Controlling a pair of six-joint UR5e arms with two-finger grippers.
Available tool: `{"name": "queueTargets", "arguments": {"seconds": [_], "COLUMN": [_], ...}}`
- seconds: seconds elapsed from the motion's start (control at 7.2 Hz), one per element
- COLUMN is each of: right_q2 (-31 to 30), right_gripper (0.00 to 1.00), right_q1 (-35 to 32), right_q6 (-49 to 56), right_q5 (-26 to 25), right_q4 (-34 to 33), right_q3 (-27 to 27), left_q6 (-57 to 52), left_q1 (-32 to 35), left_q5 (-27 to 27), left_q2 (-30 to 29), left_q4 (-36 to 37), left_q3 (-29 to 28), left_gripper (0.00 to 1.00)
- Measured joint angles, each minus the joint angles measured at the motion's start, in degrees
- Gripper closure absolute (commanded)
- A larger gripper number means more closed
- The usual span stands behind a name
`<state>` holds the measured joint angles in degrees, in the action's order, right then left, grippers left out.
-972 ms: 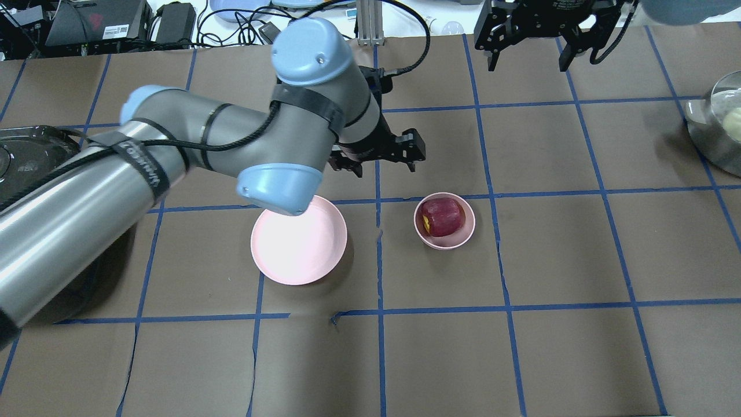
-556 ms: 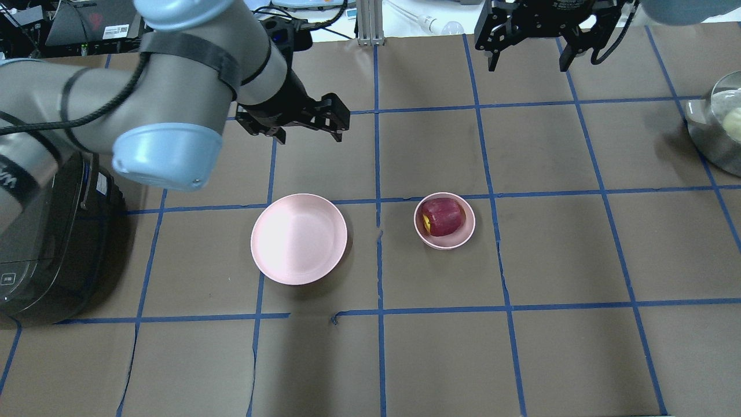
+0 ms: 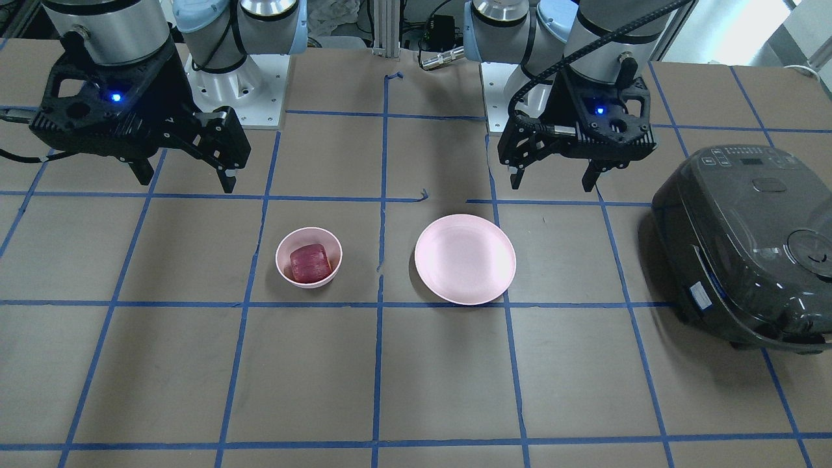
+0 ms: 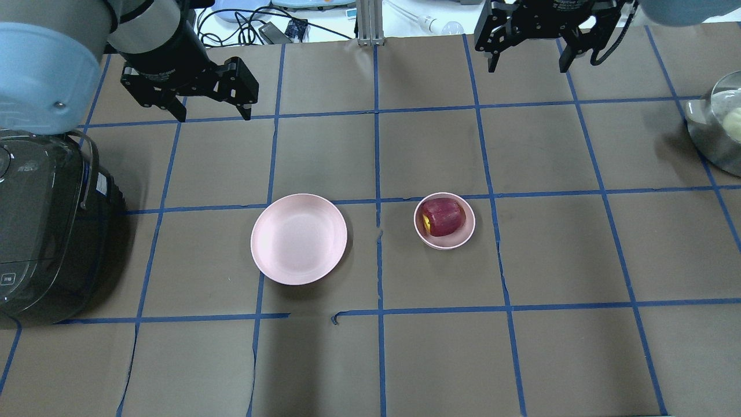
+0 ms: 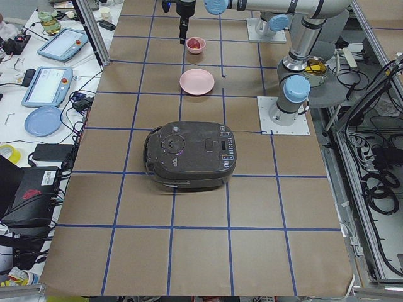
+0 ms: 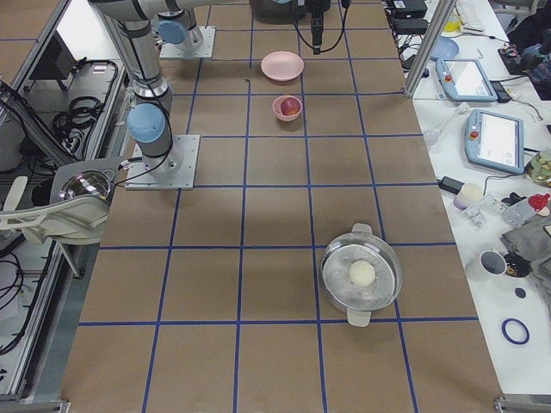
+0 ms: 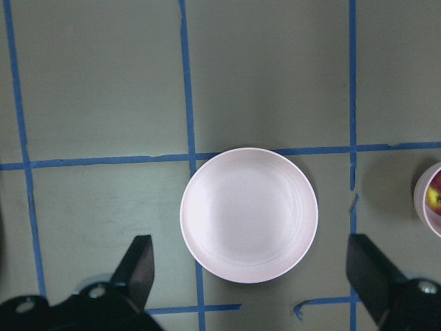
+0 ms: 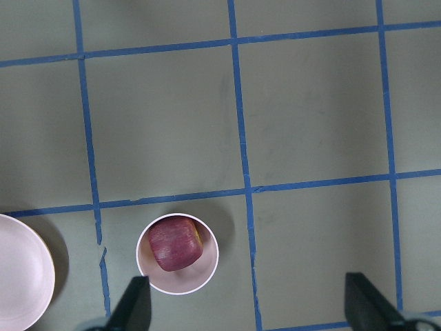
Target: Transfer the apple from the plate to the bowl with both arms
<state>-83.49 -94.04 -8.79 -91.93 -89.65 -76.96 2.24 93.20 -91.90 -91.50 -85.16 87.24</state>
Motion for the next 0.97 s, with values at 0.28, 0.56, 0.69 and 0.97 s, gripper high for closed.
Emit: {"name": "queueTargets", "arguments": {"seconds": [0.28, 0.56, 0.69, 0.97], "right_q2": [0.0, 0.0, 0.0, 0.0], "right_gripper": [0.0, 0.0, 0.0, 0.0], "right_q1": [0.0, 0.0, 0.0, 0.0], "right_q6": [0.0, 0.0, 0.0, 0.0], "right_q5": [0.1, 0.1, 0.0, 0.1], "right_q4": [0.0, 0.0, 0.0, 0.0], "right_q3": [-0.1, -0.1, -0.1, -0.1], "left_q6": [0.1, 0.4, 0.5, 0.3], "left_q1": [-0.2, -0.4, -0.3, -0.3], "left_q5": [-2.0, -1.5, -0.8, 0.1], "left_q2": [0.7, 0.9, 1.1, 1.6], "left_q4": [-3.1, -3.6, -3.7, -3.3], "left_q3": [-0.8, -0.9, -0.9, -0.3], "left_gripper": [0.0, 0.0, 0.0, 0.0]}}
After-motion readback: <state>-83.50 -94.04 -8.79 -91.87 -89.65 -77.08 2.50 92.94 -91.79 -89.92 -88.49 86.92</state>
